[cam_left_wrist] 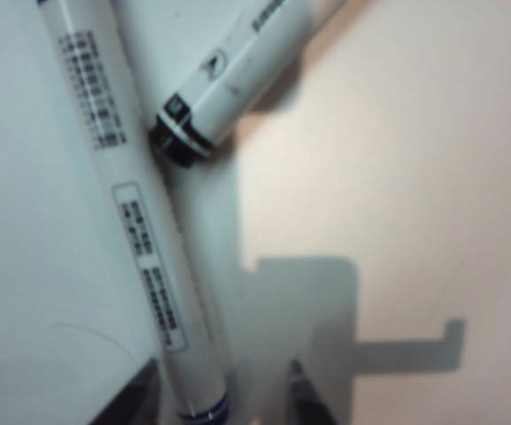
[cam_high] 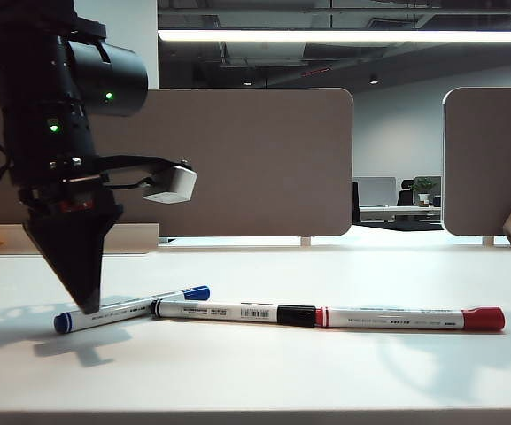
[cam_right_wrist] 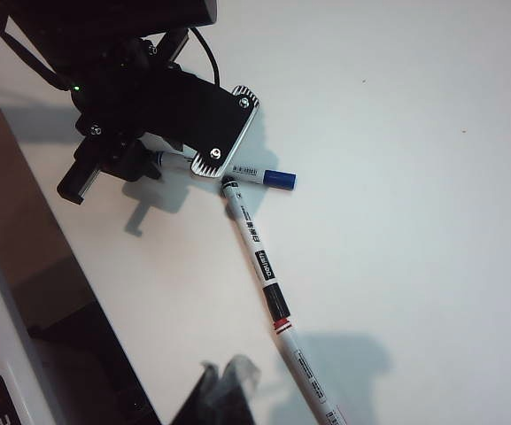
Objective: Pick up the markers one by one and line them up horizontally in a straight line on the table.
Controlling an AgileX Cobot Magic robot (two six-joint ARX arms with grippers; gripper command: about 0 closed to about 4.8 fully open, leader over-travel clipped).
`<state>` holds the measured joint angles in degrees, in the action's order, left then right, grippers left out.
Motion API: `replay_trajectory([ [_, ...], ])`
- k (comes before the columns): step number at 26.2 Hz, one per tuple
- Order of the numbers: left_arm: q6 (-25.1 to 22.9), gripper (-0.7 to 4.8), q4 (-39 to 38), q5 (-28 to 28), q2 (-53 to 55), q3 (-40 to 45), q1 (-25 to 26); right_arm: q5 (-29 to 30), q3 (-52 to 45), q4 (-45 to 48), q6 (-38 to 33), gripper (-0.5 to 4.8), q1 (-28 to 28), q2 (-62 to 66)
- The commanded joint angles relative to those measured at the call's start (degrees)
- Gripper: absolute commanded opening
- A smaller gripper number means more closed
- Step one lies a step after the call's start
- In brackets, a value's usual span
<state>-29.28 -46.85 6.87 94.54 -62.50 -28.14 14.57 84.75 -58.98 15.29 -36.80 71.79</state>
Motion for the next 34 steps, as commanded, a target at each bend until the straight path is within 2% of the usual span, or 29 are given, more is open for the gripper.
replay_trajectory([
  [1, 2.2, 1.83, 3.3, 2.8, -0.1, -0.7, 0.2, 0.7, 0.2, 0.3, -0.3, -0.02, 0.0, -0.2],
  [7, 3.3, 1.83, 7.4, 2.8, 0.3, -0.7, 0.2, 0.7, 0.2, -1.6, -0.5, -0.02, -0.1, -0.2],
  [19, 4.4, 1.77, 7.3, 1.6, 5.2, -0.7, 0.4, 0.6, 0.2, -2.4, -0.8, -0.02, -0.1, -0.2],
  [23, 4.2, 1.10, 6.9, -0.7, 5.2, -0.7, 1.0, 0.6, 0.2, -2.3, -0.8, -0.02, -0.1, -0.2],
  [26, 4.2, 1.09, 6.2, -0.4, 5.2, -0.7, 2.3, 0.6, 0.2, -2.1, -0.8, -0.02, -0.1, -0.2],
  [29, 3.7, 0.77, 4.7, -0.4, 5.2, -0.7, 3.7, 0.6, 0.2, -2.0, -0.8, -0.02, 0.0, -0.2],
  [34, 2.5, 0.75, 2.0, -0.5, 5.1, -0.7, 6.6, 0.7, 0.2, -0.6, -0.7, -0.02, 0.0, -0.2],
])
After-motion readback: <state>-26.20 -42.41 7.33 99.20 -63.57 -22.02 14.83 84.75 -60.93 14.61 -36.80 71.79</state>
